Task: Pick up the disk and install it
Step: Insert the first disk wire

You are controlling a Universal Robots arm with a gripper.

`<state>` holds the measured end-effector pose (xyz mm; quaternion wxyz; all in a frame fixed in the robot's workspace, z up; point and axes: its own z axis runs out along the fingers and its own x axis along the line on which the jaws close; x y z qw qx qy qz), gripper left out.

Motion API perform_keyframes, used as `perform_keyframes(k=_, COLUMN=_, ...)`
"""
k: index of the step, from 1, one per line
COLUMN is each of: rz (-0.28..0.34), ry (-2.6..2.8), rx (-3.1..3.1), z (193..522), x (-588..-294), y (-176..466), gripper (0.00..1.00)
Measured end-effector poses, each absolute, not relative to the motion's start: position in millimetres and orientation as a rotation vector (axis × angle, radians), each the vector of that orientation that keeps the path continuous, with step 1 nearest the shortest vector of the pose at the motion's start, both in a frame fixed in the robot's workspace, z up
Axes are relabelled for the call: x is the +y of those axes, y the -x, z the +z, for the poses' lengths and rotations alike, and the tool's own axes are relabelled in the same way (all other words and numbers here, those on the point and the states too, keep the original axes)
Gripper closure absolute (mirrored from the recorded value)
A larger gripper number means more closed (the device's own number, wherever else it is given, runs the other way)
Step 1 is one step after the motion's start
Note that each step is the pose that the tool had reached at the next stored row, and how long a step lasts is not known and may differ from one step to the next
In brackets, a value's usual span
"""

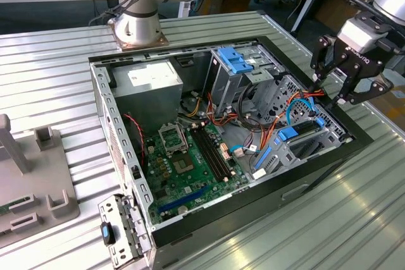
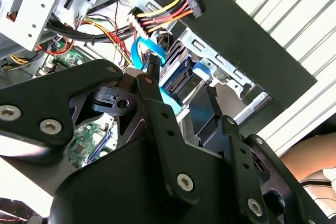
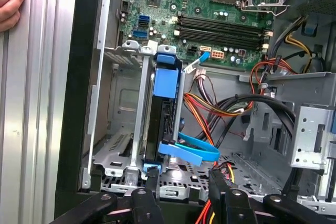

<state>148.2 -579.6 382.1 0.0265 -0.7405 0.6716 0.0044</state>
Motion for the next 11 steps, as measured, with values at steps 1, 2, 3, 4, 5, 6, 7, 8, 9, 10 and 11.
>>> perform_keyframes(k=1, rz=0.014, ry=2.290, rx=2.072, z=382.1, x=-579.6, y=-149.6, gripper=0.50)
perform_keyframes(k=2, rz=0.014, ry=2.295, rx=2.068, z=382.1, x=-579.5, y=-151.8, gripper=0.50)
perform_keyframes(k=3, rz=0.014, ry=2.298, rx=2.063, z=382.1, x=-579.5, y=-153.9, gripper=0.50)
perform_keyframes(k=4, rz=0.014, ry=2.302, rx=2.060, z=382.1, x=-579.4, y=-155.2, gripper=0.50)
perform_keyframes(k=5, rz=0.014, ry=2.311, rx=2.050, z=382.1, x=-579.3, y=-157.2, gripper=0.50)
perform_keyframes(k=6, rz=0.015, ry=2.331, rx=2.027, z=382.1, x=-579.2, y=-158.4, gripper=0.50)
perform_keyframes(k=7, rz=0.016, ry=2.348, rx=2.007, z=382.1, x=-579.3, y=-158.6, gripper=0.50)
perform_keyframes(k=8, rz=0.017, ry=2.365, rx=1.988, z=382.1, x=-579.3, y=-158.9, gripper=0.50)
perform_keyframes(k=9, rz=0.017, ry=2.380, rx=1.969, z=381.8, x=-579.3, y=-160.0, gripper=0.50)
perform_keyframes(k=10, rz=0.017, ry=2.386, rx=1.963, z=381.9, x=-579.1, y=-163.5, gripper=0.50)
perform_keyframes(k=11, rz=0.017, ry=2.387, rx=1.961, z=381.8, x=-578.9, y=-165.8, gripper=0.50)
